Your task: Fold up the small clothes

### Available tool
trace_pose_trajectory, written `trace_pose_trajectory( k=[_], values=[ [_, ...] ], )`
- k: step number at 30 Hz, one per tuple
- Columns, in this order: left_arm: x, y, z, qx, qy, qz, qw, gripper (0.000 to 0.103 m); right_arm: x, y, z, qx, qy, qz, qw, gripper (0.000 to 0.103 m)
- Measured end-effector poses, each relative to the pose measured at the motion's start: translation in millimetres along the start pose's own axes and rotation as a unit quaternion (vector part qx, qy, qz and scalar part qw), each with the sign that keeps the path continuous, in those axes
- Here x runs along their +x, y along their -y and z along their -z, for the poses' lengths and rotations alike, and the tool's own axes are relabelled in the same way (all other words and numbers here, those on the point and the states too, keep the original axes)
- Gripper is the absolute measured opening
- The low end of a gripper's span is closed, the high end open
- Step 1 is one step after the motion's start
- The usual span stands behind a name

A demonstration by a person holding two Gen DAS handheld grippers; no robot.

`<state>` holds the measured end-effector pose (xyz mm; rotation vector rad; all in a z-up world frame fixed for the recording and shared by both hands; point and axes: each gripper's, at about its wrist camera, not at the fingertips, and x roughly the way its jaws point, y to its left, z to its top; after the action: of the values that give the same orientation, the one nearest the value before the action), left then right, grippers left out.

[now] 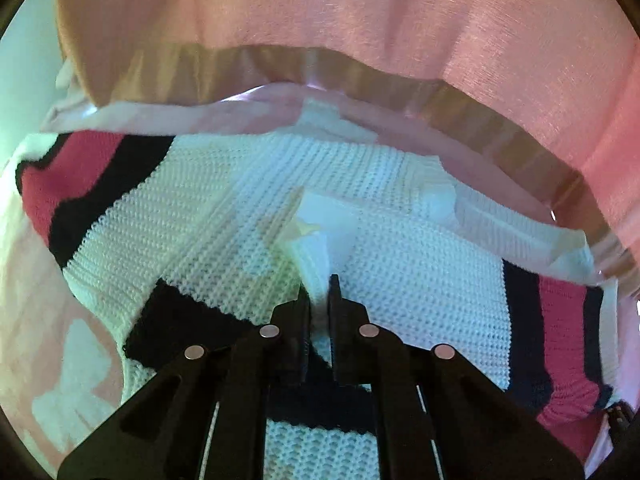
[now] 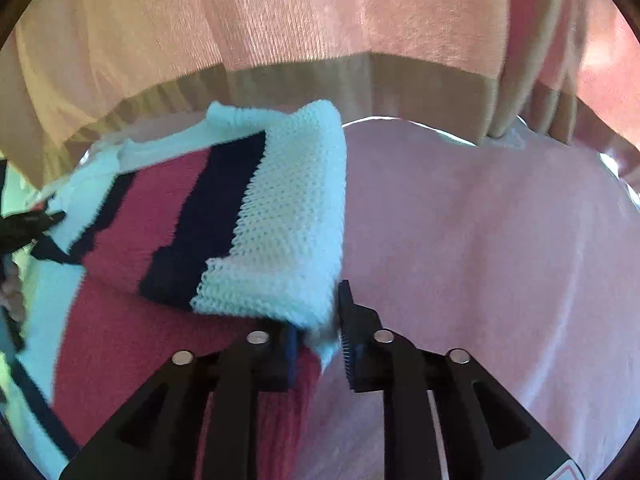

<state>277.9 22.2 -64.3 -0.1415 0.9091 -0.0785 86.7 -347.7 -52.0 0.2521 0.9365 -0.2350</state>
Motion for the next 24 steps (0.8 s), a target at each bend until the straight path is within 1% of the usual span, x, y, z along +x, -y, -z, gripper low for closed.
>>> trace_pose_trajectory(
  k=[1, 3, 5, 6, 7, 8, 9, 10, 11, 12, 13, 14, 16, 17, 18, 19, 20, 22, 23, 24],
  values=[
    [-0.7, -0.3, -0.1, 0.001, -0.001, 0.001, 1.0000, 0.008, -9.7, 0.1, 1.5, 0.005, 0.001, -0.001, 1.000, 0.018],
    [0.7, -3.1, -1.5, -0.004, -0.008, 0.004, 0.9999, 0.009, -39.0, -6.9, 1.7, 0.004, 0.035, -0.008, 0.999, 0.019],
    [1.4, -5.6, -1.9, -0.007, -0.011, 0.007, 0.9999, 0.010, -70.6, -13.1, -0.8, 0.009, 0.095, -0.022, 0.995, 0.020],
    [1.2, -5.1, -1.3, -0.005, -0.010, 0.007, 0.9999, 0.010, -86.9, -17.6, -5.0, 0.020, 0.130, -0.044, 0.990, 0.020],
    [0.8, -6.4, 0.2, -0.003, -0.009, 0.006, 0.9999, 0.010, -91.3, -23.9, -8.1, 0.025, 0.143, -0.060, 0.988, 0.021],
    [5.8, -7.6, -2.1, 0.000, -0.008, 0.002, 1.0000, 0.010, -87.5, -29.6, -13.0, 0.021, 0.140, -0.078, 0.987, 0.021],
    [5.4, -5.8, -1.4, 0.003, -0.007, -0.002, 1.0000, 0.010, -67.8, -39.1, -18.1, 0.002, 0.110, -0.081, 0.991, 0.019],
    [4.1, -6.0, -1.7, 0.005, -0.006, -0.004, 1.0000, 0.010, -47.5, -44.1, -18.8, -0.013, 0.081, -0.071, 0.994, 0.013],
    [3.9, -5.1, -1.3, 0.006, -0.005, -0.006, 0.9999, 0.010, -14.2, -45.8, -14.5, -0.028, 0.033, -0.052, 0.998, 0.009],
    [3.7, -4.7, -1.2, 0.008, -0.005, -0.007, 0.9999, 0.010, 4.9, -42.6, -8.0, -0.033, 0.005, -0.030, 0.999, 0.000],
    [3.6, -4.5, -1.0, 0.008, -0.005, -0.006, 0.9999, 0.010, 21.6, -35.0, -0.1, -0.031, -0.023, -0.011, 0.999, 0.000],
    [3.5, -4.2, -0.9, 0.010, -0.005, -0.005, 0.9999, 0.011, 22.4, -26.0, 5.0, -0.021, -0.008, -0.027, 0.999, 0.000],
    [2.5, -3.3, 0.1, 0.014, -0.004, -0.006, 0.9999, 0.011, 10.8, -22.4, -3.5, -0.006, -0.007, -0.020, 1.000, 0.000],
    [2.1, -1.9, 0.5, 0.016, -0.003, -0.010, 0.9998, 0.011, -5.5, -27.5, -8.8, -0.008, 0.025, -0.027, 0.999, 0.000],
    [1.7, 0.0, 0.9, 0.017, -0.001, -0.013, 0.9998, 0.011, -12.7, -31.5, -10.4, -0.019, 0.044, -0.031, 0.998, 0.000],
    [1.2, 0.9, 1.3, 0.017, 0.000, -0.016, 0.9997, 0.011, -13.7, -37.0, -10.6, -0.036, 0.050, -0.021, 0.998, 0.000],
    [0.4, 1.7, 1.7, 0.017, 0.001, -0.018, 0.9997, 0.011, -0.9, -37.7, -5.9, -0.049, 0.030, -0.001, 0.998, 0.000],
    [-3.4, 2.4, 2.8, 0.015, -0.002, -0.020, 0.9997, 0.011, 26.2, -25.1, 4.5, -0.037, -0.014, 0.015, 0.999, 0.000],
    [-6.6, 2.2, 3.2, 0.014, -0.005, -0.019, 0.9997, 0.011, 23.8, -22.2, 8.9, -0.031, 0.008, 0.008, 0.999, 0.000],
    [-9.5, 1.5, 3.6, 0.014, -0.006, -0.018, 0.9997, 0.011, 20.0, -26.5, 6.5, -0.035, 0.002, 0.021, 0.999, 0.000]
  ],
)
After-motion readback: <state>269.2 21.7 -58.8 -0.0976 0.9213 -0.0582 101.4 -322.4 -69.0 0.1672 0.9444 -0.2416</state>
